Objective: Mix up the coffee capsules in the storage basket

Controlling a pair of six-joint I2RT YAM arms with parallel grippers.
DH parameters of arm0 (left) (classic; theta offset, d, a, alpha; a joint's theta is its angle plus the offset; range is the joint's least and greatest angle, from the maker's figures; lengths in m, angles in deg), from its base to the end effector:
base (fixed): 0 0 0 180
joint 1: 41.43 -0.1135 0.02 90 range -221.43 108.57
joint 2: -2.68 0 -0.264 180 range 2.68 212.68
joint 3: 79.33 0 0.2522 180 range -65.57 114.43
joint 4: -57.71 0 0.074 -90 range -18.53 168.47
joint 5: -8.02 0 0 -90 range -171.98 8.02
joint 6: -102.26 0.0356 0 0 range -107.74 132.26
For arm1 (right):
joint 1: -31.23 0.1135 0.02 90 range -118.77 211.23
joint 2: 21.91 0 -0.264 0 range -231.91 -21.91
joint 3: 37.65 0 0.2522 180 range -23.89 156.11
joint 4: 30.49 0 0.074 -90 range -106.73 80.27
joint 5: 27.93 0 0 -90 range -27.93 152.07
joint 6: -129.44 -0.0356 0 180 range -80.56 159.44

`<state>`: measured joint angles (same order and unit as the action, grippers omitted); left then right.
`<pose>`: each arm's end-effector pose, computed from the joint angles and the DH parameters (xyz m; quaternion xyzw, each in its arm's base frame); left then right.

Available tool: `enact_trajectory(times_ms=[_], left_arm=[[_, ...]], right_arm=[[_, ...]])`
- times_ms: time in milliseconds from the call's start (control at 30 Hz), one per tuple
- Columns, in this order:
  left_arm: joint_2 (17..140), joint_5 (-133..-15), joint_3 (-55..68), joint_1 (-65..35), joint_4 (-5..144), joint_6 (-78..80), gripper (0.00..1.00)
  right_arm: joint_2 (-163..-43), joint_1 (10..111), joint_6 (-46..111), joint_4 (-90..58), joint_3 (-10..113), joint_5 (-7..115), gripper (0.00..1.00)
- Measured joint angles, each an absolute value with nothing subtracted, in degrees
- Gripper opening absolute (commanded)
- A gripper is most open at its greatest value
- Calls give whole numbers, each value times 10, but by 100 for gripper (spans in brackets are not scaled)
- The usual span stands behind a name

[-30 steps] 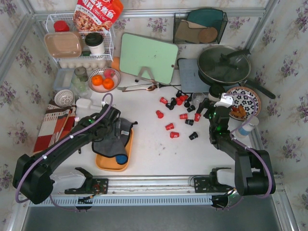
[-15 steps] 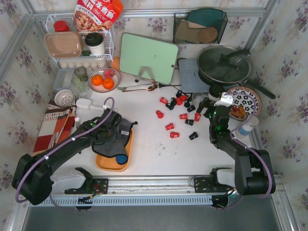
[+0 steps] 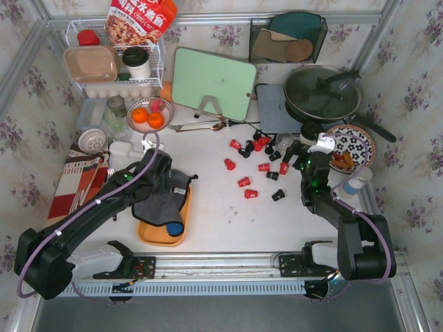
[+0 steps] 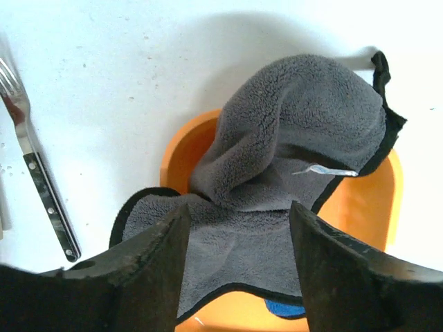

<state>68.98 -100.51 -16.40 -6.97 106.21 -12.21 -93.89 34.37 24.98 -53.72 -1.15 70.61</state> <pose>0.1978 -0.1220 0.2556 0.0288 0.9339 -0.0261 0.3555 0.2503 0.0084 0.1950 0.1231 0.7680 0.0385 0.6274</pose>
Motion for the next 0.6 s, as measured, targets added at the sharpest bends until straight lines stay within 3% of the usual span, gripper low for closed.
enact_trajectory(times_ms=[233, 367, 433, 600], left_arm=[[747, -1031, -163, -71, 1039, -111, 56], [779, -1030, -162, -71, 1035, -107, 17], [778, -1031, -160, -71, 1038, -107, 3], [727, -1044, -133, -61, 1058, -97, 0]], right_arm=[[-939, 344, 248, -537, -11, 700, 100], [-939, 344, 248, -537, -11, 700, 100], [-939, 344, 248, -537, -11, 700, 100], [-939, 344, 248, -537, -11, 698, 100]])
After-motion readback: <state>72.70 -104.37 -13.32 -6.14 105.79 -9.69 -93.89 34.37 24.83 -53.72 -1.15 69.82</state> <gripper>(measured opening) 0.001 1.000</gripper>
